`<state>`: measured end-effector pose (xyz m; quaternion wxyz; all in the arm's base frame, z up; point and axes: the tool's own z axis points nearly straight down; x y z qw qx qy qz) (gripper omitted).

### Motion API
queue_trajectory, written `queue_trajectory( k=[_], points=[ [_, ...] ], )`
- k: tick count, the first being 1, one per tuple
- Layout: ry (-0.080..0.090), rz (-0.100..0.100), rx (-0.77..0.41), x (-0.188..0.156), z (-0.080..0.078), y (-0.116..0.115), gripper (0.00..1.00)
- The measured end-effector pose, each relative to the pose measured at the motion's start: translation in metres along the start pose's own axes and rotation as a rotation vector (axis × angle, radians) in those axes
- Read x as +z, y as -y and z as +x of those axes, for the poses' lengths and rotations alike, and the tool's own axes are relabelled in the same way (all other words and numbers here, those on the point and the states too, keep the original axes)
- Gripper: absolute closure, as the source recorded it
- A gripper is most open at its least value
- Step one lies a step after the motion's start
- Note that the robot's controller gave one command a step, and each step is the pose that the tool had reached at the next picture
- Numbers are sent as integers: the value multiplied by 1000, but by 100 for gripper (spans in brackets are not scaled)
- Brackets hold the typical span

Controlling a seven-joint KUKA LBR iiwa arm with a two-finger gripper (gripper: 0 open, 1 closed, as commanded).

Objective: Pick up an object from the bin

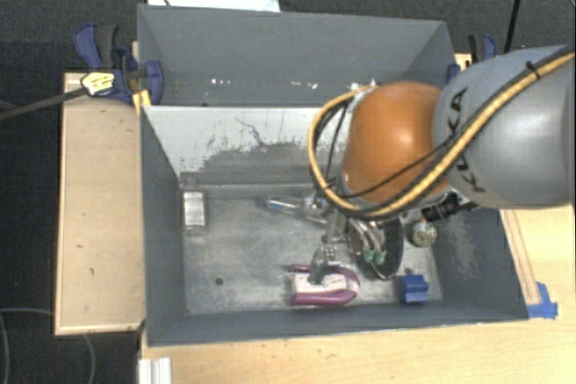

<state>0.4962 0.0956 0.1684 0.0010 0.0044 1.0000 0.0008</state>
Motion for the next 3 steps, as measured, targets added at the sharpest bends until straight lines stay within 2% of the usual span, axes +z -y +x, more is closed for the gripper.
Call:
queue_trajectory(
  k=[1, 2, 3],
  points=[
    [10, 0, -63, 95, 17, 44, 0],
    [10, 0, -62, 93, 17, 43, 100],
    [7, 1, -41, -40, -1, 46, 100]
  ],
)
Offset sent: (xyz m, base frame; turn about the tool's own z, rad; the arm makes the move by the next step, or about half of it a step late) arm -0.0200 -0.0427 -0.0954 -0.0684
